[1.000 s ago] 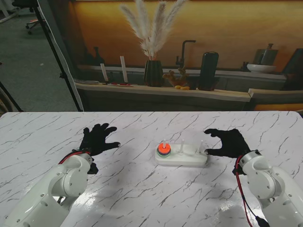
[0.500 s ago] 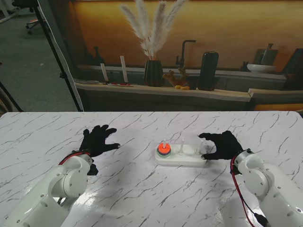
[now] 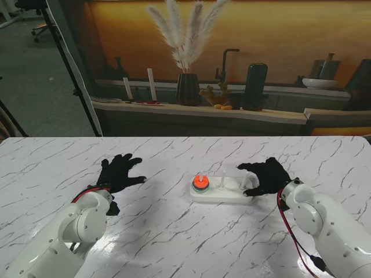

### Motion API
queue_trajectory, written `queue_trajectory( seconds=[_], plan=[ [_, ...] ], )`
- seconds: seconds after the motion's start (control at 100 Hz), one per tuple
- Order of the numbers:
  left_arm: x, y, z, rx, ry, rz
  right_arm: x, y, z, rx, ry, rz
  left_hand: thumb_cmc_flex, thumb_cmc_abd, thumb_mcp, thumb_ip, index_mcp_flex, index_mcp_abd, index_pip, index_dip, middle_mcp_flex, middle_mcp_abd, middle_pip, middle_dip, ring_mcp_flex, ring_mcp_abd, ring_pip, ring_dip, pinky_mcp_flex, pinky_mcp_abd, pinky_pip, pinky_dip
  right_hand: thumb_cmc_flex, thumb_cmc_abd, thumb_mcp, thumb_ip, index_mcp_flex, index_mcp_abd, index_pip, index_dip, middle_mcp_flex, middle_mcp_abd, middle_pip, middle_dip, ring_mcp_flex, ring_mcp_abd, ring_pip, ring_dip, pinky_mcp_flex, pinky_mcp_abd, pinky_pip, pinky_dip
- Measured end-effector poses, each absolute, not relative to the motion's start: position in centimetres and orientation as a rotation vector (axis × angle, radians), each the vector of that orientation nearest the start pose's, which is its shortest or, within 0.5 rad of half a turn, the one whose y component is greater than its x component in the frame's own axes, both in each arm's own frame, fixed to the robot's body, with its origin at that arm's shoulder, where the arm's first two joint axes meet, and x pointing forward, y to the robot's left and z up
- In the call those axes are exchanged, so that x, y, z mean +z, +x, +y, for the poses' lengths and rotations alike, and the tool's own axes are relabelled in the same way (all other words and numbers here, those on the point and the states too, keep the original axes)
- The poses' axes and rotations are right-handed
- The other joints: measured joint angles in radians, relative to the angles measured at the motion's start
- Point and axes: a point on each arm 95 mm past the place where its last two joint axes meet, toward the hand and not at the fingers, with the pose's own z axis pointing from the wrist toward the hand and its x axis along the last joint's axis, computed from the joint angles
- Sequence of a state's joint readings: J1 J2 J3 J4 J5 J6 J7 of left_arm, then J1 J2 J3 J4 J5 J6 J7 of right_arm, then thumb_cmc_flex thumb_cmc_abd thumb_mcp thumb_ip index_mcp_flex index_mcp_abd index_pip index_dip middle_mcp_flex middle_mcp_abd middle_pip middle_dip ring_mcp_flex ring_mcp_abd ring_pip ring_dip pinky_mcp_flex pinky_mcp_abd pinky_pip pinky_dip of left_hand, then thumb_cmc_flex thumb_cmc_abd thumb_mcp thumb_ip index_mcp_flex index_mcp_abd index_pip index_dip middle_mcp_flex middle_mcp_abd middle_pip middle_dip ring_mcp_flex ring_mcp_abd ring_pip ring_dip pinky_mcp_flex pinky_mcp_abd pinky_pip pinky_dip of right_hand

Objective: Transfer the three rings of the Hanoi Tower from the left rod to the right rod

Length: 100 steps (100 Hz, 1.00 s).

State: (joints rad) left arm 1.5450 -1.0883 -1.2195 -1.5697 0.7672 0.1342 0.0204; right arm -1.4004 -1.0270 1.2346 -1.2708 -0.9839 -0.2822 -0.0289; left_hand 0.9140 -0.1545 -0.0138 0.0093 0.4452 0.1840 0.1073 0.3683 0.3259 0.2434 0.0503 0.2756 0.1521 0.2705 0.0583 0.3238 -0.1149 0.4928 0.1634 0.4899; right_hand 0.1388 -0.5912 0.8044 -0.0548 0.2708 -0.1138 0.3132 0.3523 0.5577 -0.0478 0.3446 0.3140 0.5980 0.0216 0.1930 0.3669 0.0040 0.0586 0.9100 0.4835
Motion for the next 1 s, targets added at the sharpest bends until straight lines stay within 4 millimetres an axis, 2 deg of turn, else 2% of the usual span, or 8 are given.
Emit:
queue_trajectory(
  seconds=[0.56,1.0],
  plan=[
    [-33.2,41.1,2.6,-1.447,-1.511,1.307,-36.5,44.6,-7.0,1.322,1.08,1.76,0.0,0.0,0.0,0.0,0.0,0.0,0.0,0.0,0.0,0.002,0.0,0.0,0.0,0.0,0.0,0.0,0.0,0.0,0.0,0.0,-0.01,-0.015,-0.007,0.0,-0.034,0.0,-0.001,-0.011,-0.012,-0.003,0.01,0.006,0.0,-0.002,0.0,0.0,0.0,0.0,0.0,0.009],
    [-33.3,41.1,2.6,-1.451,-1.52,1.301,-36.3,44.9,-5.8,1.316,1.006,1.795,0.0,0.0,0.0,0.0,0.0,0.0,0.0,0.0,0.0,0.002,0.0,0.0,0.0,0.0,0.0,0.0,0.0,0.0,0.0,0.0,0.03,-0.086,-0.011,0.0,-0.014,0.0,0.065,-0.011,-0.012,-0.003,0.026,0.006,0.001,-0.003,0.01,0.0,0.02,0.0,0.003,0.011]
  ],
)
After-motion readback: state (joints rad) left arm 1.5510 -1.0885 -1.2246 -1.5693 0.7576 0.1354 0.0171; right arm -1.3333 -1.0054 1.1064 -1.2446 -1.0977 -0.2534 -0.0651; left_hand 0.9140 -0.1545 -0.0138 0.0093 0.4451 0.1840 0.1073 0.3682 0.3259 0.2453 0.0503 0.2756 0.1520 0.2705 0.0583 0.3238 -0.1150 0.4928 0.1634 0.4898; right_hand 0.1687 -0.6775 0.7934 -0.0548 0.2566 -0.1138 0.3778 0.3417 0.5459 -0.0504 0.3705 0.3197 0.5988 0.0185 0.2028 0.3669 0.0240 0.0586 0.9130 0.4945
